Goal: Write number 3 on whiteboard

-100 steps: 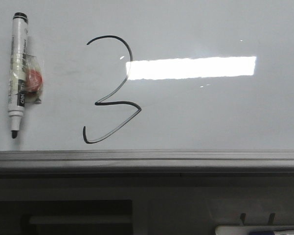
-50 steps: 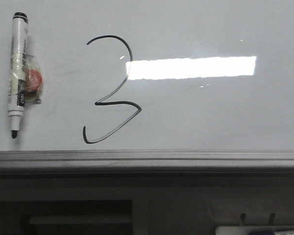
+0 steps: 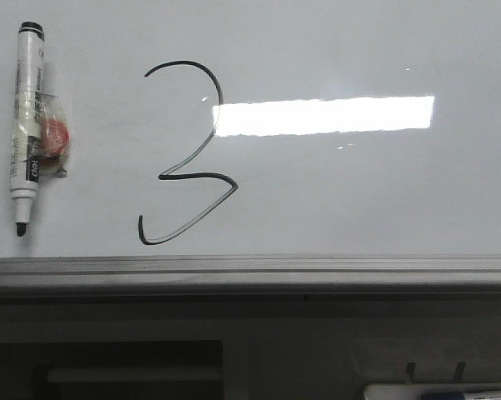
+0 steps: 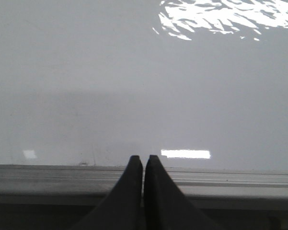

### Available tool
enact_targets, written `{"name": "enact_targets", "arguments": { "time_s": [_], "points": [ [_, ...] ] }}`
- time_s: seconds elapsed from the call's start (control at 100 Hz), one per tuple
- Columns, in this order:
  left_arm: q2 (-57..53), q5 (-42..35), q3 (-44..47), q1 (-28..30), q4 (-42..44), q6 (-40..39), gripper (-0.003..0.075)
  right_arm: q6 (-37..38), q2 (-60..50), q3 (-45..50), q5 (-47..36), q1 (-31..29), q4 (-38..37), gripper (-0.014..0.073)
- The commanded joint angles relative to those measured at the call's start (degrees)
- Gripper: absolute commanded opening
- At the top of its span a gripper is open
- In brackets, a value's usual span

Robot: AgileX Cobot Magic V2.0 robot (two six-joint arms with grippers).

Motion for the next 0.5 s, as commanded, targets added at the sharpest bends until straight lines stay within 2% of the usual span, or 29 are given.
{"name": "enact_targets", "arguments": {
  "time_s": [0.0,0.22,0.49],
  "points": [
    [-1.3,-3.0,0.6,0.0,-0.5,-0.6,-0.0020,0.4,0.0,-0.5,-7.2,-6.2,0.4,-0.0048],
    [-1.3,-3.0,0.6,0.0,-0.5,-0.6,-0.0020,0.4,0.0,7.1,-20.0,-24.1,0.4,-0.0048],
    [-1.3,-3.0,0.6,0.0,-0.5,-0.6,-0.0020,0.4,-6.8,14.2,-19.1,-41.0,0.6,-0.0048]
  ]
}}
